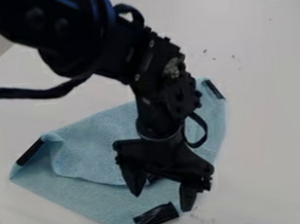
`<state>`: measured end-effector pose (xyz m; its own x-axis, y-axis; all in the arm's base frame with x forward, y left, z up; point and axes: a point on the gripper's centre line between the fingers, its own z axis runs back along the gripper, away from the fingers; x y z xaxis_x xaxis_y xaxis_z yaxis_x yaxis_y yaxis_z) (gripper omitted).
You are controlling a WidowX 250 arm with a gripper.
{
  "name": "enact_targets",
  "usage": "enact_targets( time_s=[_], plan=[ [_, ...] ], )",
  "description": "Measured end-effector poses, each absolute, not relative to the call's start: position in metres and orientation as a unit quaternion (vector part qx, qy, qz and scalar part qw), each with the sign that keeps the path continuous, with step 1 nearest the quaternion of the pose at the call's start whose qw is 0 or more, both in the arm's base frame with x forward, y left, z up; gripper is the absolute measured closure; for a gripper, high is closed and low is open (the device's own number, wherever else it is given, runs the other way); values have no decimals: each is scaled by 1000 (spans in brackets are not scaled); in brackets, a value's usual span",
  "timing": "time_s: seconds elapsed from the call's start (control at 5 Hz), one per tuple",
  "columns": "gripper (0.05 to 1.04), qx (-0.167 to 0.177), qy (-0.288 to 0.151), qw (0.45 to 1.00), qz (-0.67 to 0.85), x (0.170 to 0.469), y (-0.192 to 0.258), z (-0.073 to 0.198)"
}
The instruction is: Fold from left to the right side
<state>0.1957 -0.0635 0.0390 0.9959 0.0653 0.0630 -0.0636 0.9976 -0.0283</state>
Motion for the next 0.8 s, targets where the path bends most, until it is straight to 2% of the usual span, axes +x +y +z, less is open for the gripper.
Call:
enact_targets(
  time_s=[0.4,0.8],
  plan=[
    [83,-34,-32,998,51,181,-66,16],
    [83,-57,-25,997,47,187,-67,2]
  ],
)
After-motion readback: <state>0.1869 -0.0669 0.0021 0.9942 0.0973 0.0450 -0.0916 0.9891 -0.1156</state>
